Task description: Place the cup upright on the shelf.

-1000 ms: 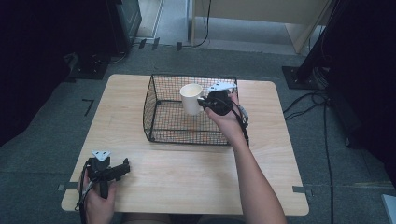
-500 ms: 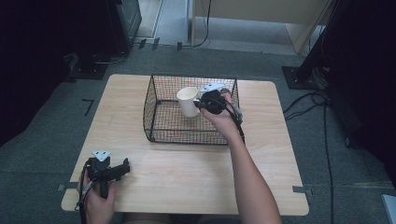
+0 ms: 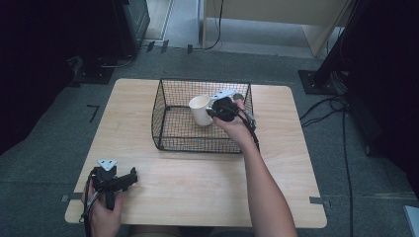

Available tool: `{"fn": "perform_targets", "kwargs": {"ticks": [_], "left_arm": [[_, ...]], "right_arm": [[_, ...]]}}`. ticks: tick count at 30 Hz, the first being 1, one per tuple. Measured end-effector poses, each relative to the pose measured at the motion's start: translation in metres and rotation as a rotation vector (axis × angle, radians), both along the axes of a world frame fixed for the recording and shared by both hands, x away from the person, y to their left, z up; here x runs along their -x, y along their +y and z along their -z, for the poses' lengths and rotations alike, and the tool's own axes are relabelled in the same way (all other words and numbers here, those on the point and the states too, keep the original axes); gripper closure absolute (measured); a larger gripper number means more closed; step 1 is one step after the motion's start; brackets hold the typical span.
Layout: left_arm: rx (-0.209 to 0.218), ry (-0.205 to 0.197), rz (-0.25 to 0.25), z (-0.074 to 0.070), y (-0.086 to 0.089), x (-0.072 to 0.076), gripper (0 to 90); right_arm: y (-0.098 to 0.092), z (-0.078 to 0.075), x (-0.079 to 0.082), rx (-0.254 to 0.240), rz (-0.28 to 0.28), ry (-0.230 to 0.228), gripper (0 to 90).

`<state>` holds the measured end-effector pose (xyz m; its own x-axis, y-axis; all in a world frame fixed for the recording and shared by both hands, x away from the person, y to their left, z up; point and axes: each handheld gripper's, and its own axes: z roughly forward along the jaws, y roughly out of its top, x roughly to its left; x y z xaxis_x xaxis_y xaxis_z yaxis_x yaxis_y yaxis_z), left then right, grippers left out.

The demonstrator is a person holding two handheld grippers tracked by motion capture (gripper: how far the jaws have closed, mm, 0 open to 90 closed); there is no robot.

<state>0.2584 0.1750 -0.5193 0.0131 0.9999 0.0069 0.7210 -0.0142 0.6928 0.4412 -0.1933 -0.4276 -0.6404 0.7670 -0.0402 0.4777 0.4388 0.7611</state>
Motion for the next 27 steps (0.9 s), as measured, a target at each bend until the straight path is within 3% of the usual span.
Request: {"fn": "perform_targets", "kwargs": {"ticks": [6, 10, 14, 17, 22, 27], "left_arm": [[0.0, 0.0, 0.0, 0.0, 0.0, 0.0, 2.2], [0.0, -0.001, 0.0, 0.0, 0.0, 0.0, 2.2], [0.0, -0.001, 0.0, 0.0, 0.0, 0.0, 2.2], [0.0, -0.001, 0.0, 0.0, 0.0, 0.0, 2.2], [0.0, 0.0, 0.0, 0.0, 0.0, 0.0, 2.2], [0.0, 0.0, 0.0, 0.0, 0.0, 0.0, 2.2]], "right_arm": [[-0.0011, 0.0008, -0.0003, 0.0, 0.007, 0.022, 79.6], [-0.0019, 0.0024, -0.0007, 0.02, 0.015, 0.039, 72.1], [-0.0017, 0.0027, -0.0008, 0.023, 0.015, 0.038, 70.8], [-0.002, 0.0031, -0.0013, 0.023, 0.029, 0.042, 63.4], [-0.001, 0.0044, -0.0015, 0.017, 0.014, 0.05, 61.3], [-0.0007, 0.0004, 0.0009, -0.014, 0.008, 0.013, 59.3]]}}
